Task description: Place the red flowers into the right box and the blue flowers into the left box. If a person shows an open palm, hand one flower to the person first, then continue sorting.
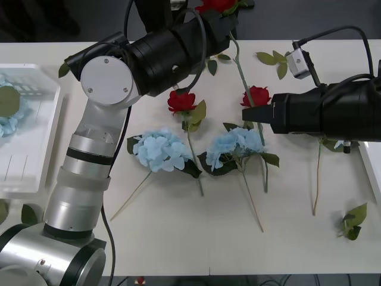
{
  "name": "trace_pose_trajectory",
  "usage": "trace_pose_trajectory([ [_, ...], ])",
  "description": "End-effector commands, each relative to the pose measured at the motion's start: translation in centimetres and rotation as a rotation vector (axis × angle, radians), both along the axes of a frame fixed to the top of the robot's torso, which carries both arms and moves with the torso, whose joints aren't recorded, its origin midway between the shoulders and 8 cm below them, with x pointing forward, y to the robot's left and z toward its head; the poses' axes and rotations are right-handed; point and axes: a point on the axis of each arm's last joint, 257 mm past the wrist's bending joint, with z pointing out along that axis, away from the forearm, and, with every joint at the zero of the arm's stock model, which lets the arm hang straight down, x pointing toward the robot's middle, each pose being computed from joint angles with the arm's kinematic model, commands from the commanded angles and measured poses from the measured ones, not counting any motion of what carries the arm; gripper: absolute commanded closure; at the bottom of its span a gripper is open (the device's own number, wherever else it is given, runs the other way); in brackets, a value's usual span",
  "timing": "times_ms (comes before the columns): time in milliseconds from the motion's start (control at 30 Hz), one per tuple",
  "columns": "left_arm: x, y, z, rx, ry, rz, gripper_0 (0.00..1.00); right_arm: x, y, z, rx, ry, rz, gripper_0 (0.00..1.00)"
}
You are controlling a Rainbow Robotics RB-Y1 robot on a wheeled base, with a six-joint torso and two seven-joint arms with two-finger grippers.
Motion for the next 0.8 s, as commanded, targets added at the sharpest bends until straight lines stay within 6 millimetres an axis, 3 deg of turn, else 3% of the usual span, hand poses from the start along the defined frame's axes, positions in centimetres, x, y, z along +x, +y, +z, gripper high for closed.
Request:
trace_pose_trajectory([
  [33, -0.6, -0.7, 1.2, -0.016, -0.016, -0.013, 1.0, 0.5, 0.4, 2.1, -0.004, -0.054, 0.008, 0.0],
  [433, -0.6, -0.5, 1.3, -0.026, -0.014, -0.014, 1.0, 0.9, 2.6, 2.2, -0.034, -0.062, 0.026, 0.0],
  [467, -0.5, -0.5, 1.3, -0.026, -0.012, -0.014, 1.0, 0.8, 2.6, 2.3, -0.032, -0.061, 0.028, 0.12],
  [533, -0.6, -0.4, 1.3, -0.032, -0.01, -0.019, 1.0, 0.7, 2.7, 2.4, -0.027, -0.06, 0.032, 0.77],
  [567, -0.6, -0.3, 1.4, -0.032, -0.012, -0.02, 1.0, 0.7, 2.7, 2.3, -0.028, -0.059, 0.032, 0.88],
  [667, -0.7, -0.4, 1.4, -0.033, -0.011, -0.023, 1.0, 0.8, 2.7, 2.3, -0.028, -0.059, 0.031, 1.0],
  [800, -0.7, -0.4, 1.4, -0.034, -0.011, -0.021, 1.0, 0.8, 2.7, 2.3, -0.027, -0.056, 0.027, 1.0],
])
